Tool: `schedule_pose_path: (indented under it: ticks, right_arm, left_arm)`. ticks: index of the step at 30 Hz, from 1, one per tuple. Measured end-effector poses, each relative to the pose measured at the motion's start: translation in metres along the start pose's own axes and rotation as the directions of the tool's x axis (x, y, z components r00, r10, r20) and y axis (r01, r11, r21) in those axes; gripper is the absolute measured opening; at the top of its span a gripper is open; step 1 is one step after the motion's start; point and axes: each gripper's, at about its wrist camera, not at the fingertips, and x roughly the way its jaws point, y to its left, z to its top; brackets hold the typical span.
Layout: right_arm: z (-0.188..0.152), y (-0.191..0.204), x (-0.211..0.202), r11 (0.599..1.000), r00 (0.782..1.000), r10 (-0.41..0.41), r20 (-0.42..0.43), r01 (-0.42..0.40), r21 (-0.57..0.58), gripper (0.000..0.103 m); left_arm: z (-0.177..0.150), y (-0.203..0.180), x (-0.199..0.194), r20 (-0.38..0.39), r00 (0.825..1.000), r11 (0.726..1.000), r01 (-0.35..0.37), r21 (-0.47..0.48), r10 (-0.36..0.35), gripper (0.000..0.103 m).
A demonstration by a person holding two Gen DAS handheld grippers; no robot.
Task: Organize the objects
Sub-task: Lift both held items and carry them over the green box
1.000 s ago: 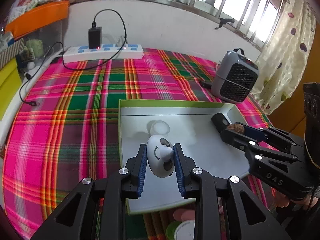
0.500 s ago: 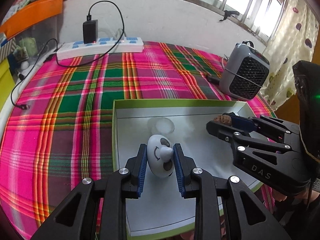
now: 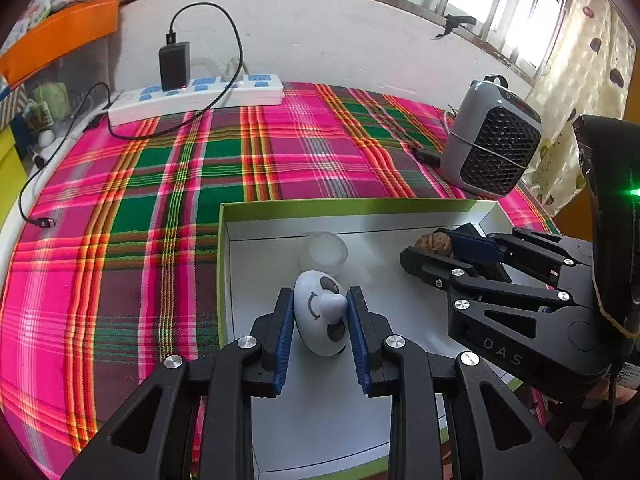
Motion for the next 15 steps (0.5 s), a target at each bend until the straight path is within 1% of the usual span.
schedule_pose_path:
  ticks: [15]
  right_arm:
    - [0.0015,0.0032,0.0035,0.999,0.999,-0.035,-0.026,0.035,-0.013,0.033]
  left_arm:
    - [-0.0006,-0.0008,0.0014,-0.004,1.0,1.0,-0.008,0.007,0.008,0.025]
